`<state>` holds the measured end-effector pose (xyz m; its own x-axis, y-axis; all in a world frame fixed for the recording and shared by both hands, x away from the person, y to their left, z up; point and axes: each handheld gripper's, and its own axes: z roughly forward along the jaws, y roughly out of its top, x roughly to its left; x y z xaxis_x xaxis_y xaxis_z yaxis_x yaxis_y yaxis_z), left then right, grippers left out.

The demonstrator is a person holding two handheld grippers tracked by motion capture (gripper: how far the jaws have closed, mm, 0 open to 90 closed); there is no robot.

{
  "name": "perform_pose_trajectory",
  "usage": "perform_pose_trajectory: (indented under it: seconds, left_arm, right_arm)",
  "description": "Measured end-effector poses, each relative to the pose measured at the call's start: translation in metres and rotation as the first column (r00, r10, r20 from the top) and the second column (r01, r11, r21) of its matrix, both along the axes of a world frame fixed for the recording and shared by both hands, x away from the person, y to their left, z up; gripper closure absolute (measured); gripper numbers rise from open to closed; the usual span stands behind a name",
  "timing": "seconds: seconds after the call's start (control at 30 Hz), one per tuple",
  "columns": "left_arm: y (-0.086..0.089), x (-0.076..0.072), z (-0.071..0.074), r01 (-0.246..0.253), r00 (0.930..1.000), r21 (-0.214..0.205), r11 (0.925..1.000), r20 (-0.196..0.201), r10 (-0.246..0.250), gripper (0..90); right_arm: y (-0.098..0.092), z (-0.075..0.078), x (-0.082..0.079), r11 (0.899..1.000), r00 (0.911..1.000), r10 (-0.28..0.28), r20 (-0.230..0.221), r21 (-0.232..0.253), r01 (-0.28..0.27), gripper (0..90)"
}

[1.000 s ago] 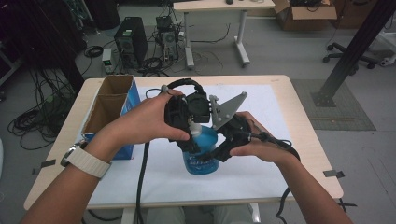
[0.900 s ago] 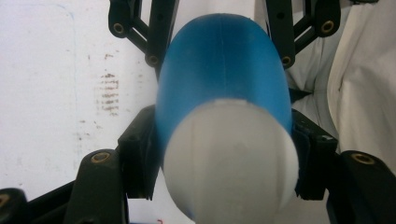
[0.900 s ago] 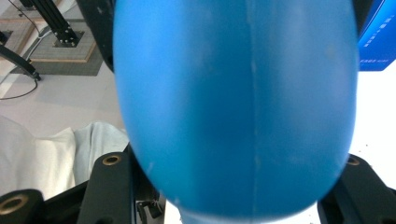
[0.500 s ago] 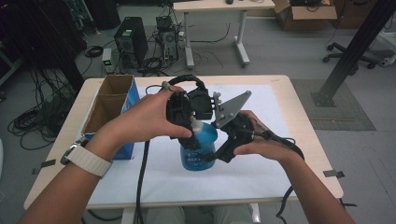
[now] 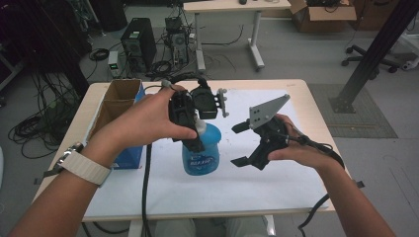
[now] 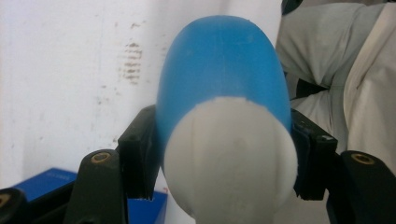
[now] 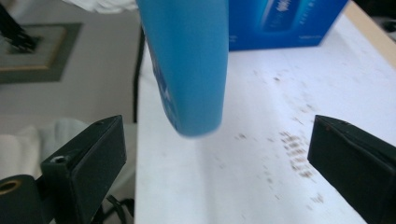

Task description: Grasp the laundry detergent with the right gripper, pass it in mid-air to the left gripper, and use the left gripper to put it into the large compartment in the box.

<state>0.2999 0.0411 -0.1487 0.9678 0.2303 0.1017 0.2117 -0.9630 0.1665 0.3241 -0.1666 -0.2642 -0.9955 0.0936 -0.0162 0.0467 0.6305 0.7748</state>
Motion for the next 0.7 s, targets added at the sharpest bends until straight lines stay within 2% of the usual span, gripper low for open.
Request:
perform_pose_trajectory:
  seconds: [0.1,0.2,0.4,0.47,0.63,0.7]
  left_arm:
    - [0.004,0.002,0.01,-0.043,0.9989,0.004,0.9991,0.017,0.043,37.9]
    - [0.007,0.005,0.018,-0.097,0.9949,-0.001,0.9953,0.027,0.097,37.9]
    - [0.016,0.014,0.029,-0.215,0.9757,0.006,0.9766,0.045,0.214,37.9]
    - [0.019,0.019,0.032,-0.254,0.9661,0.008,0.9671,0.046,0.254,37.9]
    - [0.028,0.03,0.037,-0.357,0.9332,0.001,0.9339,0.041,0.357,37.9]
    - [0.032,0.034,0.039,-0.401,0.9154,-0.005,0.9162,0.039,0.401,37.9]
  right_arm:
    - [-0.008,0.004,0.0,1.0,0.9999,-0.014,0.007,-0.027,0.014,5.0]
    - [-0.015,0.005,0.001,0.998,0.9996,-0.026,0.011,-0.064,0.027,5.1]
    - [-0.032,0.005,0.006,0.99,0.9979,-0.062,0.017,-0.123,0.064,5.6]
    - [-0.037,0.004,0.007,0.989,0.9977,-0.058,0.035,-0.133,0.062,5.6]
    - [-0.048,0.004,0.009,0.979,0.9953,-0.089,0.039,-0.18,0.094,5.1]
    - [-0.051,0.003,0.01,0.977,0.9948,-0.091,0.046,-0.189,0.098,5.1]
